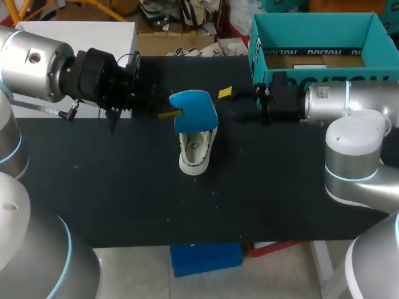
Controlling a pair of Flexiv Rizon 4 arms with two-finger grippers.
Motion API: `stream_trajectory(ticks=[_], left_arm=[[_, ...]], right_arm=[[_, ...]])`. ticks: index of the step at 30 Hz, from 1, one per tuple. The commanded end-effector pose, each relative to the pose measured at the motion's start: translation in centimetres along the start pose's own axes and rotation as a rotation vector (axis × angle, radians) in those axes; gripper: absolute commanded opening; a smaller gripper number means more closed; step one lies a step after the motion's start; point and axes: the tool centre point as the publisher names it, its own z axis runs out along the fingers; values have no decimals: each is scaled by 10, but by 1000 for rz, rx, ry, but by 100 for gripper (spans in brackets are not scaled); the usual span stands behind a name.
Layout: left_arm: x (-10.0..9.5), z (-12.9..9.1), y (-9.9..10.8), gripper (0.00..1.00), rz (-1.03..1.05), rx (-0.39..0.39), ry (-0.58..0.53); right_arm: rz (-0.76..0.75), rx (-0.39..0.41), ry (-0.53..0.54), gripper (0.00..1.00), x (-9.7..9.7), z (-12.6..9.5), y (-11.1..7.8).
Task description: Take the shoe out of the shoebox, open the shoe tongue, remove and reinsert the insole, then place the shoe into the shoebox
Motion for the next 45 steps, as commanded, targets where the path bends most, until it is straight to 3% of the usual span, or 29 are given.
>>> stream_trajectory(ticks=[1, 10, 12, 13, 15, 16, 17, 19, 20, 22, 23, 27, 33, 40, 45], left_arm=[[5, -2, -4, 0, 289, -67, 29], [5, -2, -4, 0, 289, -67, 29], [8, 4, -12, 0, 391, -83, 29], [13, 6, -14, 0, 414, -49, 5], [28, 10, -15, 0, 485, -71, 11], [36, 12, -15, 0, 519, -45, -10], [48, 14, -14, 0, 570, -95, 32], [68, 18, -10, 0, 621, -52, -3], [77, 18, -7, 0, 668, -88, 18], [99, 20, 2, 0, 703, -60, -8], [109, 20, 5, 0, 748, -92, 14], [135, 22, 25, 0, 868, -111, 29], [156, 20, 51, 0, 985, -103, 10], [166, 14, 76, 0, 1008, -92, -26], [167, 13, 78, 0, 991, -106, -29]], right_arm=[[0, -3, 0, 100, 0, 1, -1], [0, -3, 0, 100, 0, 1, -1], [0, -3, 0, 100, 0, 1, -1], [0, -3, 0, 100, 0, 1, -1], [0, -3, 0, 100, 0, 1, -1], [0, -3, 0, 100, 0, 1, -1], [0, -3, 0, 100, 0, 1, -1], [0, -3, 0, 100, 0, 1, -1], [0, -3, 0, 100, 0, 1, -1], [0, -3, 0, 100, 0, 1, -1], [0, -3, 0, 100, 0, 1, -1], [0, -3, 0, 100, 0, 1, -1], [0, -3, 0, 100, 0, 1, -1], [0, -3, 0, 100, 0, 1, -1], [0, -3, 0, 100, 0, 1, -1]])
